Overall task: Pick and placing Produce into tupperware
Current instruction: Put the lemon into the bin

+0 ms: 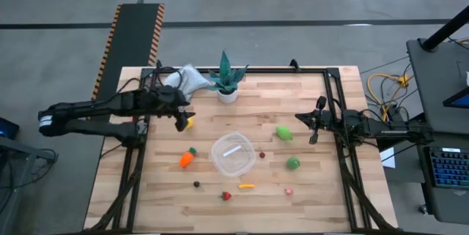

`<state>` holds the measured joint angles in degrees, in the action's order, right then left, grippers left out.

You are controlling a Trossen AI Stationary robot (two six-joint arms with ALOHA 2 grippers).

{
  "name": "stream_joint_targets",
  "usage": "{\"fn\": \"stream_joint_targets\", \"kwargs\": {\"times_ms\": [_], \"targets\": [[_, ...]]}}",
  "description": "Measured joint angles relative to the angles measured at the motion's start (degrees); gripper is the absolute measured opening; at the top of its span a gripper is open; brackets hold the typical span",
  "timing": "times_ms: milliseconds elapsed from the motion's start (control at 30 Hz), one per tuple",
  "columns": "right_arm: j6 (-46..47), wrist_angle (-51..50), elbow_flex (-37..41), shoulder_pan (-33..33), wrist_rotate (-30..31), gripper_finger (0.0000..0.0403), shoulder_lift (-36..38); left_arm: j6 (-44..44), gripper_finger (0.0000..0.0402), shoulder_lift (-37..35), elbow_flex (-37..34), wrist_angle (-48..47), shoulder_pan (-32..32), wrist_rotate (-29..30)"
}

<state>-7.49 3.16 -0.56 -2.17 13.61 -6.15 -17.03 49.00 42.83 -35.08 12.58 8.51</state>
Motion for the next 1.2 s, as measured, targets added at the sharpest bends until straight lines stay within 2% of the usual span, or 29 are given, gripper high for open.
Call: {"fn": "stream_joint_targets", "kwargs": {"times_ms": [200,367,467,633,800,967,1100,1200], "targets": [[0.0,0.0,0.0,0.0,0.0,0.0009,0.0,-16.5,0.0226,8.0,0.4,-0.6,0.0,-0.6],[3.2,0.0,0.0,0.0,0.0,0.0009,0.0,-24.8,0.0226,14.2,3.7,-4.5,0.0,-3.7],[4.8,0.0,0.0,0.0,0.0,0.0009,0.0,-25.9,0.0226,17.6,6.9,-8.5,0.0,-3.2],[5.2,0.0,0.0,0.0,0.0,0.0009,0.0,-27.2,0.0226,22.8,11.0,-10.7,0.1,-0.4],[7.3,-0.8,0.0,0.0,0.0,0.0009,-0.1,-29.6,0.0226,28.5,13.3,-13.0,0.1,0.0],[7.5,-0.8,0.0,0.0,-0.1,0.0009,-0.1,-24.5,0.0226,32.5,14.3,-12.4,0.3,-2.6],[7.5,-0.9,0.0,0.0,-0.1,0.0009,-0.1,-23.7,0.0226,34.6,15.4,-12.4,0.3,-4.1],[7.5,-0.9,0.0,0.0,-0.1,0.0009,-0.3,-17.0,0.0226,35.2,16.7,-12.1,0.4,-5.4]]}}
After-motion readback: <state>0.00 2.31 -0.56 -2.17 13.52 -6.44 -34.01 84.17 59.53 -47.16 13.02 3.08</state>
